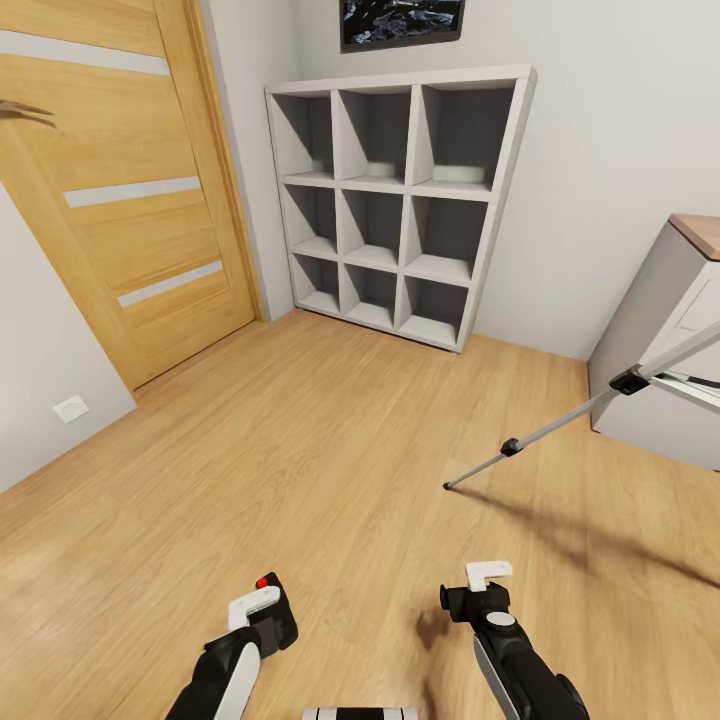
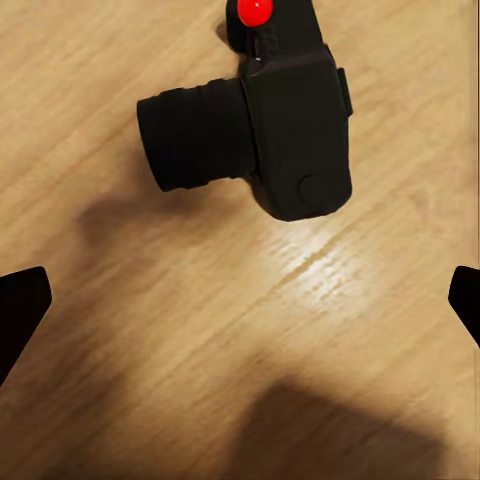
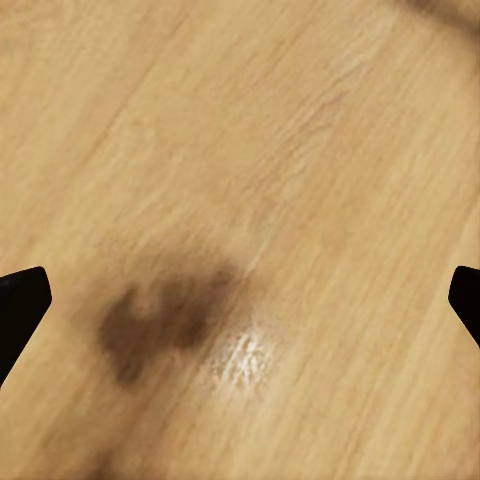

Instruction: Attach the digital camera to the camera tripod in the bedroom.

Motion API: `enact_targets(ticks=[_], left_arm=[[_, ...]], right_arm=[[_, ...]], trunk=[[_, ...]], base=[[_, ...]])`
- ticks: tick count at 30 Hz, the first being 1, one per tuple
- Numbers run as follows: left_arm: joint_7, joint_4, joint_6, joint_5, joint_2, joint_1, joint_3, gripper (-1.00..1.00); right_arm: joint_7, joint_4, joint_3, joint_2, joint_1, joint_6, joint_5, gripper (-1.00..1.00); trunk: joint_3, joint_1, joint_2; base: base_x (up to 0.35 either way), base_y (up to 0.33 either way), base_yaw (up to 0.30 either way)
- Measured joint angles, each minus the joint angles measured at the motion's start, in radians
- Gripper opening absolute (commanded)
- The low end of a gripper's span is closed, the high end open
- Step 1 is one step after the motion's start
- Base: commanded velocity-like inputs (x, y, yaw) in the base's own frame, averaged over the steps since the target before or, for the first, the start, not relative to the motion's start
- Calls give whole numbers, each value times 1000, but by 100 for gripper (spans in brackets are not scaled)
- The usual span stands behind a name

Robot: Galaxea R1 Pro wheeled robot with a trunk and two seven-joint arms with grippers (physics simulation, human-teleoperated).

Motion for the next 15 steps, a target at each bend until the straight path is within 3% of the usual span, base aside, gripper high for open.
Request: enact_targets(ticks=[3, 15], left_arm=[[0, 0, 0, 0, 0, 0, -4, 100], [0, 1, 0, 2, 1, 0, -9, 100]], right_arm=[[0, 0, 0, 0, 0, 0, 0, 100], [0, 0, 0, 0, 0, 1, 0, 100]], trunk=[[0, 0, 0], [-46, 5, -3]], base=[[0, 0, 0], [0, 0, 0]])
